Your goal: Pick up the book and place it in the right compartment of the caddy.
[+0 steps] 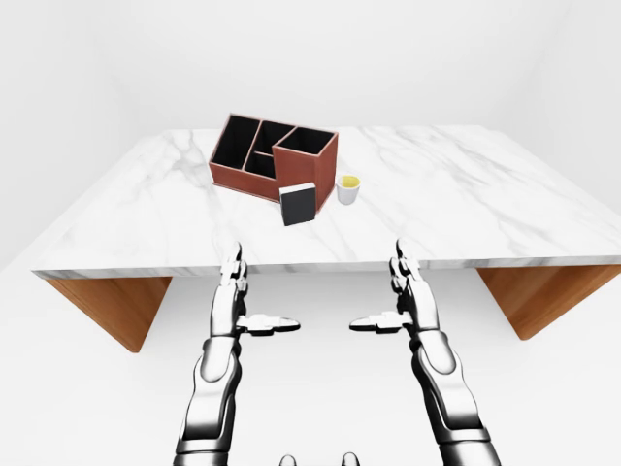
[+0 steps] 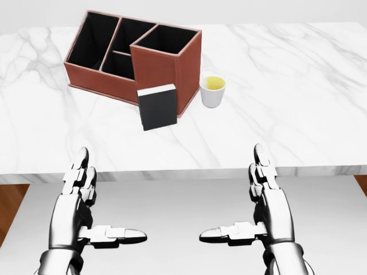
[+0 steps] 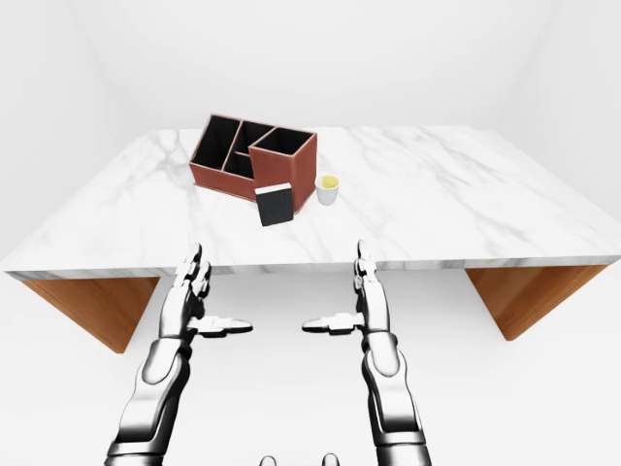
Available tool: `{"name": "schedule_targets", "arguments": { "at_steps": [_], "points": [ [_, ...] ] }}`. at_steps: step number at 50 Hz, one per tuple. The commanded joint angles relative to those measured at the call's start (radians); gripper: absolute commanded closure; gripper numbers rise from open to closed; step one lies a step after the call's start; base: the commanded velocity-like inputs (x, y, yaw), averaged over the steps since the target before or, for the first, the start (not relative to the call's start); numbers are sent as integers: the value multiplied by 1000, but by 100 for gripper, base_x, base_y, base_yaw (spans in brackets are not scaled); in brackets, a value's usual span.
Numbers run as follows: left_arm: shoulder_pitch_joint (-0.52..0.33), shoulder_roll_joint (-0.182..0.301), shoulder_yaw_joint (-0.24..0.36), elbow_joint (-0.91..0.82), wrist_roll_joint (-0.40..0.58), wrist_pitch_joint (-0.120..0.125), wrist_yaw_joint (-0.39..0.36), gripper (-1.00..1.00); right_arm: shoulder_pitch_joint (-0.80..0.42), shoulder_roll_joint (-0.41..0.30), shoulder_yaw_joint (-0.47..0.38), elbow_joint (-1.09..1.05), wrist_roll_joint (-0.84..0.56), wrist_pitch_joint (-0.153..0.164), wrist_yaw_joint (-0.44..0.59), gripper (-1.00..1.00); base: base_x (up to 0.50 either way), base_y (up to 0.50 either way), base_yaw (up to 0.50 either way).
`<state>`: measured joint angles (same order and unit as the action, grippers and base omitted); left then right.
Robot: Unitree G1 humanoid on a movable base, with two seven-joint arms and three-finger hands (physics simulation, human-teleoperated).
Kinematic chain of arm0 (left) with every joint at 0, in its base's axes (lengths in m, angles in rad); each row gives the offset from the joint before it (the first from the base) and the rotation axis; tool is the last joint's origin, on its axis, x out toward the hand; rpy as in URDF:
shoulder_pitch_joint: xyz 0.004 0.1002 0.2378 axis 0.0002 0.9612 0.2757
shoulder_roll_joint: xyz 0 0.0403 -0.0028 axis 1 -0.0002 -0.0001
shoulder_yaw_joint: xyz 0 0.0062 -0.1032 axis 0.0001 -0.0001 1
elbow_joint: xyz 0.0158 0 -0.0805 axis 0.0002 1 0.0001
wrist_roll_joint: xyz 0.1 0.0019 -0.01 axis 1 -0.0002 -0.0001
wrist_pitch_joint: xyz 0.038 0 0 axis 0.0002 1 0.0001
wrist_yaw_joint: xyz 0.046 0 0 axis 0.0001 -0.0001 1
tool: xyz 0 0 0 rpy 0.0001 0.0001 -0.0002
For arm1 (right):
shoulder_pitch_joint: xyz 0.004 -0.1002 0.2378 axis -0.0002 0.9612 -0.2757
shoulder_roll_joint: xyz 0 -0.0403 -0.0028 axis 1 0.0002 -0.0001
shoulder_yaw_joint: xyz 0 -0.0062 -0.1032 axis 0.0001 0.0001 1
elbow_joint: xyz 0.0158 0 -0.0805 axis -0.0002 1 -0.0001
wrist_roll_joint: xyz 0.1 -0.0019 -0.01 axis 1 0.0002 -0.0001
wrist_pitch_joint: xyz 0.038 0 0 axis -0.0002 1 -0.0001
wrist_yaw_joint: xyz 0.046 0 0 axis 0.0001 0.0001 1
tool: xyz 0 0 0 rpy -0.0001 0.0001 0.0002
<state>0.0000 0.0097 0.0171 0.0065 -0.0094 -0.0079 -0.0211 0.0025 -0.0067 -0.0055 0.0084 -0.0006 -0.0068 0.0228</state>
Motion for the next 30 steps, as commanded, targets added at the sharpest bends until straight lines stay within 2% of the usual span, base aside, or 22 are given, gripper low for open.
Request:
{"name": "schedule_targets", "arguments": {
  "at_steps": [1, 7, 17, 20, 21, 22, 23, 26, 30],
  "points": [
    [2, 18, 31, 22, -17, -25, -42, -100, 7, -6, 1, 24, -14, -24, 40, -100, 0, 0, 0],
    [-2, 20, 37, 44, -16, -43, -47, -100, -16, -4, 3, 67, -23, -38, 39, -100, 0, 0, 0],
    [-25, 24, 50, 74, -23, -53, -44, -100, -37, -7, 4, 84, -17, -51, 68, -100, 0, 0, 0],
    [-33, 28, 53, 85, -27, -55, -42, -100, -47, -10, 7, 103, -46, -78, 59, -100, 0, 0, 0],
    [-34, 28, 53, 87, -27, -55, -42, -100, -51, -9, 5, 102, -47, -64, 57, -100, 0, 0, 0],
    [-34, 29, 53, 86, -27, -54, -41, -100, -52, -8, 7, 104, -50, -64, 57, -100, 0, 45, 0],
    [-33, 30, 53, 84, -25, -53, -42, -100, -54, -12, 15, 112, -79, -80, 47, -100, 0, 50, 0],
    [-31, 32, 54, 76, -25, -50, -44, -100, -59, -6, 16, 92, -73, -61, 54, -100, 0, 50, 0],
    [-36, 34, 59, 88, -27, -59, -47, -100, -72, -2, 20, 101, -72, -60, 57, -100, 0, 50, 0]
  ]
}}
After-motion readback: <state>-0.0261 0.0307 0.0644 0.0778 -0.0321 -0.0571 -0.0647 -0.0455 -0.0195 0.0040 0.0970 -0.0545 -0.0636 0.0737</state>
